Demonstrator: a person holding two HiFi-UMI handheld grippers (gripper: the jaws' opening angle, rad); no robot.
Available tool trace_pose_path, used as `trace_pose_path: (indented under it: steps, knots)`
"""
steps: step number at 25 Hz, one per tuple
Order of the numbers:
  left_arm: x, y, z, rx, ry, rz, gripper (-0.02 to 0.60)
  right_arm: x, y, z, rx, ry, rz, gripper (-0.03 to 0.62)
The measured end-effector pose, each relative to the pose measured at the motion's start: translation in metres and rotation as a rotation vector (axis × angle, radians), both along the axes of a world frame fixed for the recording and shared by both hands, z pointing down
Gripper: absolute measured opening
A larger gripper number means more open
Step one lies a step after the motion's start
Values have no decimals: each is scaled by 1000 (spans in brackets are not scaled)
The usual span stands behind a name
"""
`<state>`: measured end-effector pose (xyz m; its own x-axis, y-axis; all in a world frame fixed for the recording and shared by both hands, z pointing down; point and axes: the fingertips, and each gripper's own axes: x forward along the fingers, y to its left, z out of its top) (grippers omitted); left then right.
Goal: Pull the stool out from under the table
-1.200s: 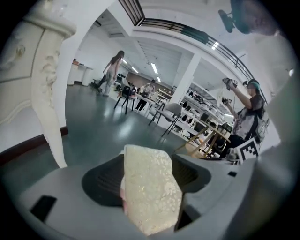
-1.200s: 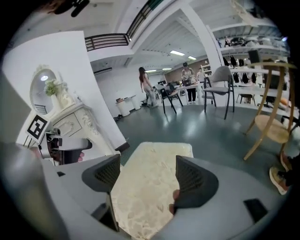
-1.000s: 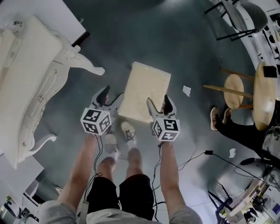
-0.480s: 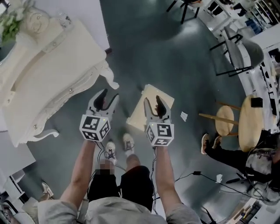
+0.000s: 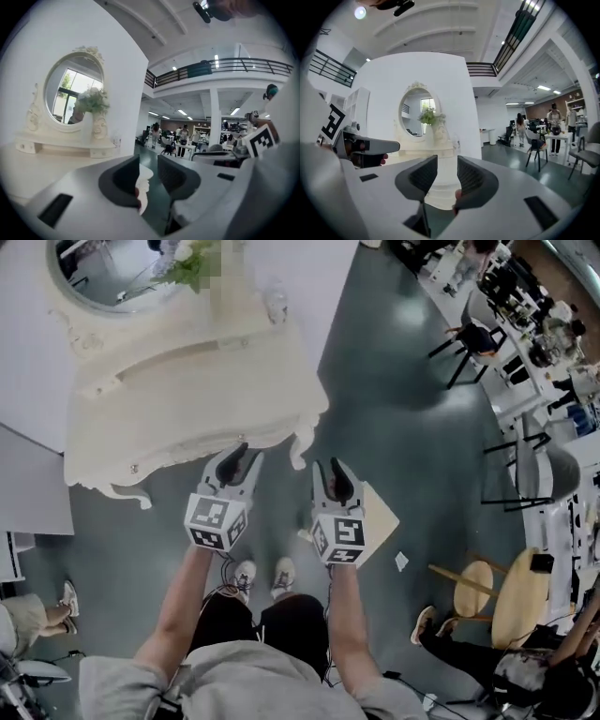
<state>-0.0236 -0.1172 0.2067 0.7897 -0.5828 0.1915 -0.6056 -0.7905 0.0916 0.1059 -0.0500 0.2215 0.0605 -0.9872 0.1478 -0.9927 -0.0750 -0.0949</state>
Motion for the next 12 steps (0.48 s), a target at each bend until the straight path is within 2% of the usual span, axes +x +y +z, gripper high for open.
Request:
trace_pose_path:
  steps: [6,12]
  knots:
    - [-98,-14,-44,22,21,-162,82,-92,-34,-50,36,6,-160,119]
    - [-181,-16,-69,40,0,-282,41,-171,-51,-82,54,18,-280,100]
